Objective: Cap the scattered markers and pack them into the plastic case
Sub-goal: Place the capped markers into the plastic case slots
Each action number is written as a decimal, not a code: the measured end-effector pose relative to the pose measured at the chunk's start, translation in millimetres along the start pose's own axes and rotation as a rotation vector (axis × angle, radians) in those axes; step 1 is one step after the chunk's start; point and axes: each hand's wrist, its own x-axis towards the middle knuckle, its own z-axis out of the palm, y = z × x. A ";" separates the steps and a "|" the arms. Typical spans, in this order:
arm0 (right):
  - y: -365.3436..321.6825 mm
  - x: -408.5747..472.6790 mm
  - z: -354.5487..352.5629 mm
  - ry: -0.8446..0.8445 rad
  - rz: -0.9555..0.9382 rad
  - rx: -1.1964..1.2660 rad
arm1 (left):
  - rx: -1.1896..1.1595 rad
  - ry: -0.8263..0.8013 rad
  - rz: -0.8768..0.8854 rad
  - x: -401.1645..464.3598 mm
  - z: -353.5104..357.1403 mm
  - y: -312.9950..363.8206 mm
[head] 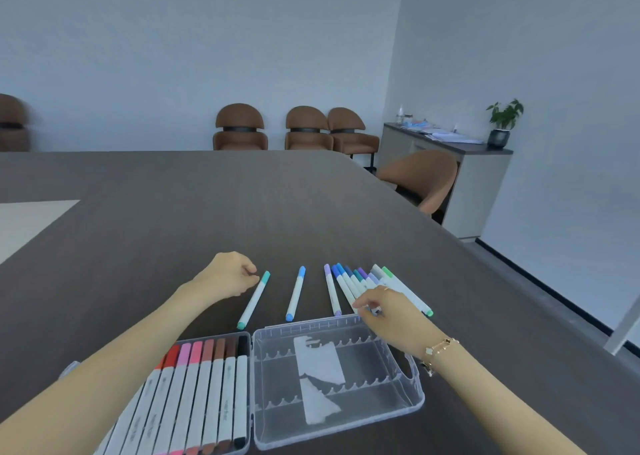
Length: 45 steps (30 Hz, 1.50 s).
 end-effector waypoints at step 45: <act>44.3 52.7 -36.9 -0.003 0.410 0.227 | -0.346 -0.262 0.274 63.7 73.0 158.5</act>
